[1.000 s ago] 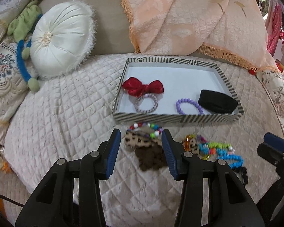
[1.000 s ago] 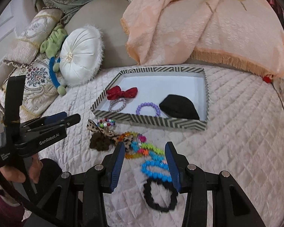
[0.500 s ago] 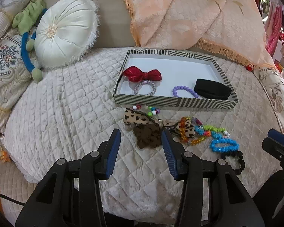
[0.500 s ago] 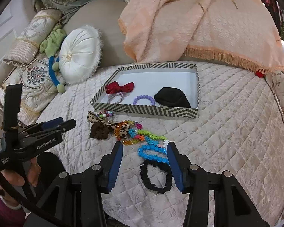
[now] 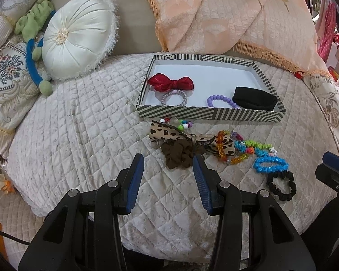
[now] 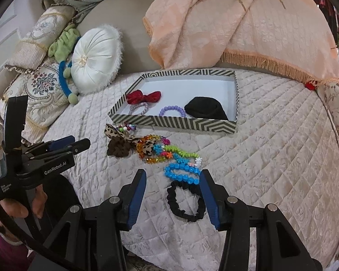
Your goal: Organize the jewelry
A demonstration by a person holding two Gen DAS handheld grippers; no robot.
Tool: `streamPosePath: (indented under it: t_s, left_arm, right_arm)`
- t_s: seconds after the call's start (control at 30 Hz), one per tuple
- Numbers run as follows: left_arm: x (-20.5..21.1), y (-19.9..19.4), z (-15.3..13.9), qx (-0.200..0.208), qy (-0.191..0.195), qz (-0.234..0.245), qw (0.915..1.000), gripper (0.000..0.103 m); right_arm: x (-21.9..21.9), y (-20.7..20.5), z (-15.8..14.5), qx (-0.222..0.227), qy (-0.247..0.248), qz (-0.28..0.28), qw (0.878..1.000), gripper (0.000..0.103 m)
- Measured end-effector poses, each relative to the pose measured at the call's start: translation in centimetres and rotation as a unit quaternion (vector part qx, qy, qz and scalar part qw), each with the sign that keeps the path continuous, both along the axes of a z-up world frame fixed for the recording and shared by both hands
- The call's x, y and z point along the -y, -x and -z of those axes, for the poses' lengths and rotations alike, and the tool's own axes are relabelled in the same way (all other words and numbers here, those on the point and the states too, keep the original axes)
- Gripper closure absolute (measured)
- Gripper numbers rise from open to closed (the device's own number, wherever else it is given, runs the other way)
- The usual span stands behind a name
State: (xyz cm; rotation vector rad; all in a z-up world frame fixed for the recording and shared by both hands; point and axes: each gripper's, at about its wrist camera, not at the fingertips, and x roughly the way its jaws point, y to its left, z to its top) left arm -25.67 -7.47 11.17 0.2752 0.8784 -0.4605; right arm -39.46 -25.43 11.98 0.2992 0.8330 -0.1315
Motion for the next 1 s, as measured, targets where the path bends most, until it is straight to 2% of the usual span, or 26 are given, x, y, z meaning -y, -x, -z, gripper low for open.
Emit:
streamPosePath:
  t_s: [0.13, 0.23, 0.53, 0.67, 0.77, 1.0]
  left_arm:
    - [0.0, 0.1, 0.3, -0.003, -0.002, 0.0, 1.0, 0.058]
    - [0.0, -0.1, 0.5, -0.007, -0.003, -0.001, 1.0, 0.058]
    - [-0.2, -0.4, 0.7, -0.013, -0.003, -0.002, 0.9999, 0.058]
    - [-1.0, -0.8, 0.7, -0.039, 0.025, -0.004, 0.9989, 0.058]
    - [-2.1, -1.6, 0.6, -0.074, 0.059, -0.003, 0.9955, 0.058]
    - [-4.3, -3.4, 1.0, -0.111, 0.081, -0.017, 0.9904, 0.051]
  right_arm:
    - [0.2, 0.2, 0.2, -0.002, -0.001, 0.002, 1.0, 0.055]
    - [0.4, 0.3, 0.5, -0.004, -0.005, 0.002, 1.0, 0.048]
    - [0.3, 0.3, 0.7, -0.009, -0.006, 0.001, 1.0, 0.047]
    - [0.5, 0.3, 0.8, -0.012, -0.004, 0.004, 1.0, 0.046]
    - [0.9, 0.4, 1.2, -0.017, -0.004, 0.008, 1.0, 0.046]
    - [2.6, 1.2, 2.6, -0.031, -0.02, 0.026, 0.999, 0.045]
